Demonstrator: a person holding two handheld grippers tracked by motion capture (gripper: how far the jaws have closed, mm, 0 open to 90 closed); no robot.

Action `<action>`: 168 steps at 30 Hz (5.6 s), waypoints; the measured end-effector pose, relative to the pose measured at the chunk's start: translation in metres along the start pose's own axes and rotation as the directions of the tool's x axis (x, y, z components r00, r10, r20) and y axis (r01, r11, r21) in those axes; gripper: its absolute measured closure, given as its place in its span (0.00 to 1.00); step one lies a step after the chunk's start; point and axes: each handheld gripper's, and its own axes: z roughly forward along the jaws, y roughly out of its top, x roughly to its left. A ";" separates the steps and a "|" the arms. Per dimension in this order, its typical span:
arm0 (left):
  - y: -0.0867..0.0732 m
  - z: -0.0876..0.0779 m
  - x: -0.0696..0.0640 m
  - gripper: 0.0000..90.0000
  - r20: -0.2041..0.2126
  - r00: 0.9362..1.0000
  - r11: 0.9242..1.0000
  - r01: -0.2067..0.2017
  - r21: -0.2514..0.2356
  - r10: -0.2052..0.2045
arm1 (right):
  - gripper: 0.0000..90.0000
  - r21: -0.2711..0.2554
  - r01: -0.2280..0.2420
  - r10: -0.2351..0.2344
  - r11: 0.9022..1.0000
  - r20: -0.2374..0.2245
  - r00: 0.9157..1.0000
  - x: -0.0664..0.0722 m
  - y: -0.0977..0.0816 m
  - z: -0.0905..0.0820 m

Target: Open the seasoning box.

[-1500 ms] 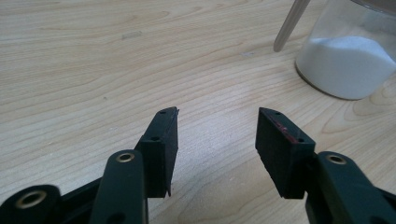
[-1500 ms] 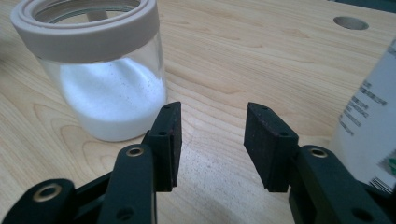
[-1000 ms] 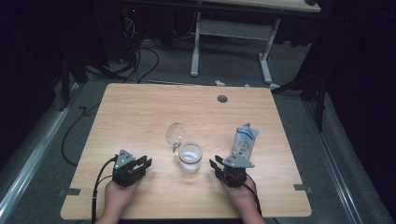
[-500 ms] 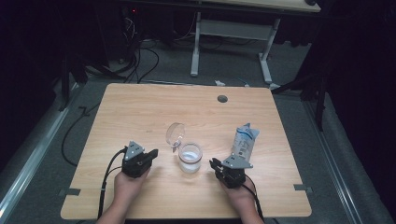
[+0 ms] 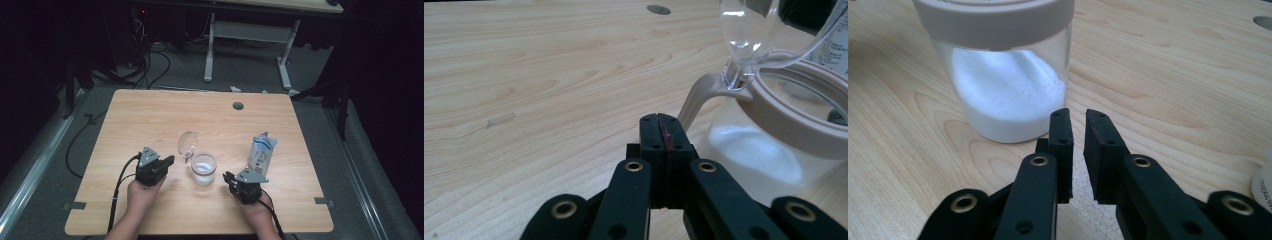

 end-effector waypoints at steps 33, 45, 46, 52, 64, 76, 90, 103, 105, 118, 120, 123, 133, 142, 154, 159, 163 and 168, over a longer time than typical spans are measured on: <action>0.009 0.009 -0.040 1.00 0.099 0.995 0.999 0.011 -0.047 -0.006 | 0.96 0.007 0.032 -0.032 0.999 0.013 0.999 0.002 0.000 -0.001; -0.004 -0.004 -0.031 0.94 0.071 0.992 0.994 -0.104 -0.021 0.106 | 0.96 0.006 0.025 -0.025 1.000 0.010 1.000 0.002 -0.002 -0.002; -0.006 -0.008 -0.026 0.92 0.063 0.990 0.992 -0.129 -0.009 0.130 | 0.96 0.005 0.024 -0.024 1.000 0.010 1.000 0.001 -0.002 -0.002; -0.010 -0.027 0.012 0.70 -0.024 0.973 0.972 -0.230 0.051 0.231 | 0.97 -0.004 0.010 -0.010 1.000 0.013 1.000 -0.001 -0.001 -0.002; -0.012 -0.067 0.068 0.54 -0.100 0.988 0.993 -0.118 0.030 0.120 | 0.97 -0.015 0.013 -0.012 1.000 0.026 1.000 -0.001 0.007 0.001; 0.001 -0.073 0.083 0.51 -0.104 0.992 0.997 -0.071 -0.027 0.068 | 0.97 -0.034 -0.014 0.016 0.999 0.041 0.999 -0.007 0.028 0.012; 0.004 -0.076 0.081 0.51 -0.085 0.996 0.998 -0.041 -0.044 0.037 | 1.00 -0.071 0.024 -0.025 0.997 -0.001 1.000 0.013 0.031 0.009; 0.003 -0.074 0.082 0.52 -0.098 0.994 0.998 -0.042 -0.043 0.038 | 1.00 -0.048 0.039 -0.040 0.998 -0.013 0.999 0.018 0.032 0.008; 0.003 -0.074 0.084 0.51 -0.102 0.994 0.998 -0.039 -0.040 0.035 | 1.00 -0.031 0.038 -0.038 0.999 -0.001 0.999 0.014 0.034 0.015; 0.005 -0.075 0.087 0.51 -0.100 0.995 0.999 -0.030 -0.036 0.026 | 1.00 -0.012 0.060 -0.060 0.998 -0.023 0.998 0.023 0.034 0.019; 0.005 -0.075 0.086 0.51 -0.099 0.995 0.999 -0.033 -0.039 0.029 | 1.00 -0.014 0.069 -0.069 0.998 -0.030 0.997 0.028 0.034 0.017; 0.005 -0.075 0.086 0.51 -0.099 0.995 0.999 -0.031 -0.042 0.027 | 1.00 -0.018 0.091 -0.092 0.996 -0.041 0.995 0.036 0.034 0.015; 0.006 -0.076 0.086 0.51 -0.095 0.995 0.999 -0.031 -0.044 0.026 | 1.00 -0.042 0.128 -0.132 0.991 -0.091 0.987 0.060 0.035 0.016; 0.005 -0.076 0.085 0.51 -0.094 0.995 0.999 -0.034 -0.036 0.031 | 0.99 -0.048 0.146 -0.151 0.988 -0.128 0.980 0.071 0.036 0.017; 0.004 -0.076 0.086 0.51 -0.100 0.995 0.999 -0.027 -0.036 0.023 | 0.89 -0.018 0.115 -0.116 0.993 -0.104 0.988 0.052 0.032 0.013; 0.004 -0.076 0.086 0.51 -0.104 0.994 0.999 -0.038 -0.036 0.034 | 0.79 0.004 0.089 -0.088 0.996 -0.069 0.994 0.031 0.024 0.010; 0.004 -0.076 0.087 0.50 -0.108 0.994 0.999 -0.040 -0.035 0.036 | 0.72 0.009 0.057 -0.057 0.998 -0.011 0.998 0.008 0.011 -0.002; 0.004 -0.076 0.087 0.50 -0.116 0.993 0.999 -0.038 -0.039 0.033 | 0.66 -0.006 -0.027 0.027 1.000 0.055 0.998 -0.025 -0.006 -0.026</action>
